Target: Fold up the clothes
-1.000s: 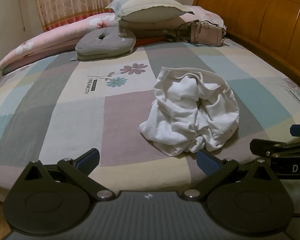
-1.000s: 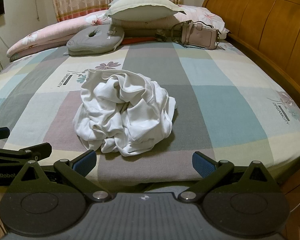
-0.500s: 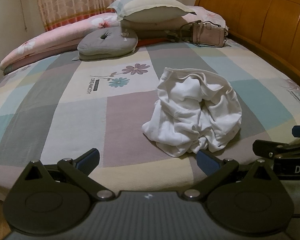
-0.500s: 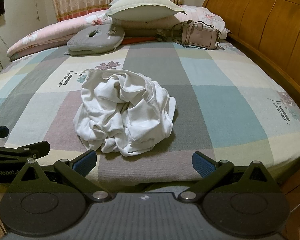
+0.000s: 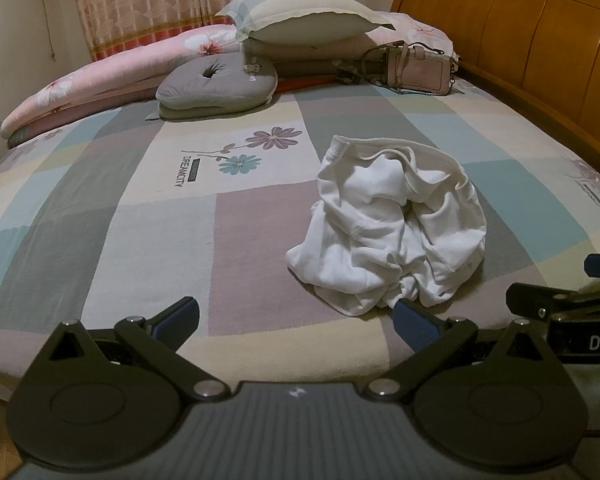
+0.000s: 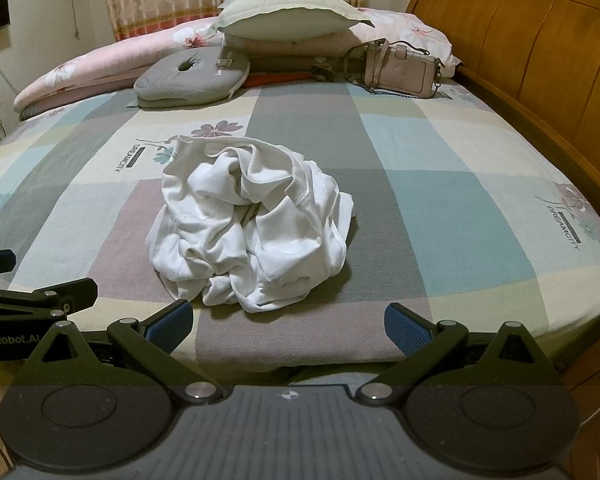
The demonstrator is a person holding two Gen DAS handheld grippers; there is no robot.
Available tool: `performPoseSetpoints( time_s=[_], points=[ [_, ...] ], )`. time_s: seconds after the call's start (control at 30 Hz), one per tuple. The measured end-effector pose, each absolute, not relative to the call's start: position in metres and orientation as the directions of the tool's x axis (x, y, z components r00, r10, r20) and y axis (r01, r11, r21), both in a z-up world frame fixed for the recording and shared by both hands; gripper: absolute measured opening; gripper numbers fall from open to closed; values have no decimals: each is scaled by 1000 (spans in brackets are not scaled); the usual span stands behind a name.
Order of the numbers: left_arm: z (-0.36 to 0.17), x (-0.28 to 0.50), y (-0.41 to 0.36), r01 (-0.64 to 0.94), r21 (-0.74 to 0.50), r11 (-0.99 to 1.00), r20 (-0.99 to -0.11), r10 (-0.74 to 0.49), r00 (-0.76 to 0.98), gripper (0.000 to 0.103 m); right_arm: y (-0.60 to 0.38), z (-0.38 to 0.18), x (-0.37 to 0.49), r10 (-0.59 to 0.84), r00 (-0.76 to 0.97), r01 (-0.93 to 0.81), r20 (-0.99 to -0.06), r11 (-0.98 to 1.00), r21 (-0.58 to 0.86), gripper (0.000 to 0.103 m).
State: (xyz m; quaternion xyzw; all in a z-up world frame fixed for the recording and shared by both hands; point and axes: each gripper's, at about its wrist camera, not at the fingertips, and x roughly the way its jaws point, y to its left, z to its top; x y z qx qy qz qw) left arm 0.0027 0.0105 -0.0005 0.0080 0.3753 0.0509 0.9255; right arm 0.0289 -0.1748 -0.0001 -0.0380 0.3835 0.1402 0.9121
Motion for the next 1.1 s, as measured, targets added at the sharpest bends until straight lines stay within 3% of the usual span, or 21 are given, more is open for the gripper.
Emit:
performPoseSetpoints(
  time_s=[0.6,1.1],
  points=[
    [-3,10,9,-95,52,994,-698,104,709,102,-177,-3,36,235,671,-284,-703,957,49,103],
    [-22,61,15,-104,41,994,-743,100,662,102,-176,-23,77,196,627,-261,-754,965,33,103]
  ],
)
